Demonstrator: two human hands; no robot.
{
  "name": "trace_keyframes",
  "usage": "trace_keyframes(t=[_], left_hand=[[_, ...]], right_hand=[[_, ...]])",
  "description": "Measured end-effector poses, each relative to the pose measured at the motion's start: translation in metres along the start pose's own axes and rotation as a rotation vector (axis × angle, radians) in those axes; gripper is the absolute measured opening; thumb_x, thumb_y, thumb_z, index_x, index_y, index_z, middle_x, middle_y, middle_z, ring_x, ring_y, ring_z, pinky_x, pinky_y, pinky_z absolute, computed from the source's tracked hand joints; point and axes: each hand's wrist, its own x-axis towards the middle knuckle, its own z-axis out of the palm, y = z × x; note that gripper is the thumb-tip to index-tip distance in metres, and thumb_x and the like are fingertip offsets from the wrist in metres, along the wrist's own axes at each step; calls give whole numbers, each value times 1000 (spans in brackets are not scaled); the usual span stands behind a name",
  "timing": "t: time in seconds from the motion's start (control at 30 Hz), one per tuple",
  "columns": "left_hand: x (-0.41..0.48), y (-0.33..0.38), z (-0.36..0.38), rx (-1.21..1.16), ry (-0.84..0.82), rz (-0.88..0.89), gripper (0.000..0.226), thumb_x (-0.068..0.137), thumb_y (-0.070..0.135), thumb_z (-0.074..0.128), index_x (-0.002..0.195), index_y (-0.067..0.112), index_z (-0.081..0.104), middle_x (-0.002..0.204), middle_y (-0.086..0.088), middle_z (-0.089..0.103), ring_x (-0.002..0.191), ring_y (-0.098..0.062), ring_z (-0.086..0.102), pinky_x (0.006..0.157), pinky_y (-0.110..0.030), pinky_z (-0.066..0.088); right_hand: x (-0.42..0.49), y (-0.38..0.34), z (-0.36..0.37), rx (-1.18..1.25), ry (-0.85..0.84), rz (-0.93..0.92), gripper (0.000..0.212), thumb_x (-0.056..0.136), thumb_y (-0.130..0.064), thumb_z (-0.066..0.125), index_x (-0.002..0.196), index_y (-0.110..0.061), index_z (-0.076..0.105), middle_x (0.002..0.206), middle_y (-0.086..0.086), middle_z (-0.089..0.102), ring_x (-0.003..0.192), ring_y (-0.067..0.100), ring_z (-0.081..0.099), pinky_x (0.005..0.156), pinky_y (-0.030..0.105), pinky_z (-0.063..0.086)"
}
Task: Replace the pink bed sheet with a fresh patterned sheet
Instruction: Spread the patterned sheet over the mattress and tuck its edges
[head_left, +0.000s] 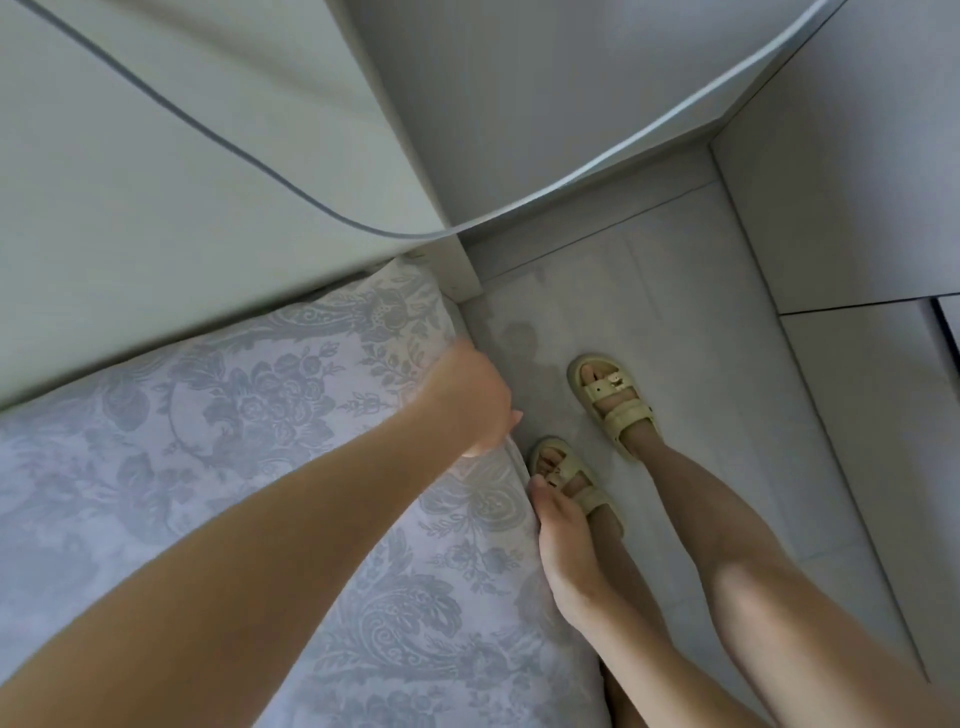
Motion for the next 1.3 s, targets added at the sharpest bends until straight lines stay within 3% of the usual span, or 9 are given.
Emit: trace_keyframes(t=[0.17,0.27,0.43,0.6,0.8,0.9,1.03,1.17,1.3], left_hand=[[24,0,-6,17,-95,-59,41,102,31,25,116,17,61,116,-3,61,109,-24,54,88,-36,36],[27,0,-6,7,-120,-64,36,100,27,31,114,17,62,113,-3,61,108,-24,56,81,-33,38],[17,-15,5,153,-34,34,39,100,28,28,104,20,66,100,2,65,96,-20,59,97,-37,38],[34,-21,5,84,-56,-39,36,98,26,31,107,19,65,106,1,61,94,-20,59,88,-35,44],[53,-43,-5,80,-100,-176,32,93,27,36,110,19,61,114,-2,61,106,-21,55,88,-32,33],[51,-39,-10,147,-170,-188,30,94,29,33,85,18,59,105,-4,63,96,-20,52,105,-40,22],[39,-36,-16,184,-150,-182,30,96,27,30,87,17,57,92,-3,60,90,-20,50,108,-42,17],[19,-46,-20,146,-121,-169,46,100,35,19,113,15,59,119,-7,61,112,-22,52,106,-40,23],[14,-47,-29,109,-174,-187,52,102,38,14,119,15,57,126,-9,58,117,-24,50,106,-41,23]], right_hand=[[5,-17,1,151,-103,45,36,103,-23,34,94,-12,67,89,7,71,85,20,67,71,24,55],[13,-24,7,206,-160,9,34,102,-21,34,99,-17,67,96,4,71,92,17,68,79,28,54],[17,-12,18,-247,-72,-304,40,99,-31,33,115,-11,64,112,-7,60,112,11,52,99,27,36],[11,-1,29,-142,-100,-185,46,103,-37,29,144,-19,37,148,-8,35,137,4,29,118,28,17],[39,-8,22,185,-142,-72,43,84,-49,41,107,-23,66,118,3,61,112,17,58,104,47,41],[46,-13,20,152,-69,-169,33,85,-42,39,91,-25,68,108,5,63,105,21,59,99,49,41],[39,-4,29,-111,-16,-428,47,93,-43,33,117,-18,65,118,-4,62,114,13,54,103,42,38],[31,-11,33,153,-311,-189,50,89,-58,39,125,-29,60,125,-10,62,120,7,54,109,39,37],[44,-32,25,61,-470,60,50,93,-60,38,111,-24,69,116,-1,68,109,13,62,104,37,42]])
